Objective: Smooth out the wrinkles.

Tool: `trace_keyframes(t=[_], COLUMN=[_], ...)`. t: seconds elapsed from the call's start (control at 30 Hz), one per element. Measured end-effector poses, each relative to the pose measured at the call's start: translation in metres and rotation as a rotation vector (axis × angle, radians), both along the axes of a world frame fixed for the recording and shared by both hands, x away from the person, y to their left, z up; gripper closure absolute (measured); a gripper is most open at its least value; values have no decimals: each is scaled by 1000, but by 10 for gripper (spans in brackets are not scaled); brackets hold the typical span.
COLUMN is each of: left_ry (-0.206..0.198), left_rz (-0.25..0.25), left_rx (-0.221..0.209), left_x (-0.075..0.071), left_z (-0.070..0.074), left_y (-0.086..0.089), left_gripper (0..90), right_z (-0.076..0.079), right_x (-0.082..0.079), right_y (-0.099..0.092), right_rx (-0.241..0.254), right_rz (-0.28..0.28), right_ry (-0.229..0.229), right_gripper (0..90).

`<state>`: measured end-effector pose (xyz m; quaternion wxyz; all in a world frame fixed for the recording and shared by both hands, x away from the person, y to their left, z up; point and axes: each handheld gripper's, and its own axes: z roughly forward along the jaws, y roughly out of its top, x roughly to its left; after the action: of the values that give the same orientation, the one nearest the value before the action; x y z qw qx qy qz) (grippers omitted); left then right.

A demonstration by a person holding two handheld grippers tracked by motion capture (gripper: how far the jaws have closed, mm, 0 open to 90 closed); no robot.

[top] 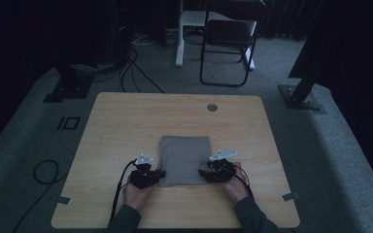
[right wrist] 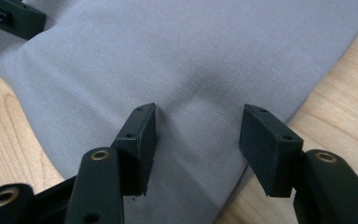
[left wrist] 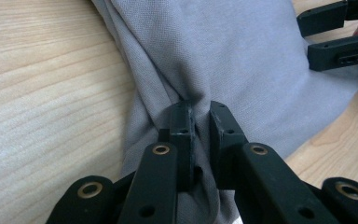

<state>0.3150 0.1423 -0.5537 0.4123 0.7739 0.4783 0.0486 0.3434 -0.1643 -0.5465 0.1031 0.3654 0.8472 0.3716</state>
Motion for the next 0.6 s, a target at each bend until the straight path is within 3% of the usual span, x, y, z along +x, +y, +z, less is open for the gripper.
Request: trace_keyframes(t=[0.13, 0.33, 0.47, 0.53, 0.6], left_ry=[-5, -26, -37, -32, -15], left_rz=[17, 58, 120, 130, 145], left_rx=[-4, 26, 32, 27, -3], left_x=[5, 20, 48, 53, 66], left_z=[-1, 0, 0, 0, 3], left_y=[2, 5, 11, 12, 16], left_gripper=[819, 819, 816, 808, 763], right_z=[-1, -2, -1, -1, 1], right_x=[5, 23, 49, 59, 68], right_y=[3, 11, 25, 29, 33], right_rx=[-6, -4, -15, -18, -34], right_rz=[0, -16, -51, -70, -84], right_ry=[-12, -28, -44, -36, -41], right_gripper=[460, 459, 455, 449, 450])
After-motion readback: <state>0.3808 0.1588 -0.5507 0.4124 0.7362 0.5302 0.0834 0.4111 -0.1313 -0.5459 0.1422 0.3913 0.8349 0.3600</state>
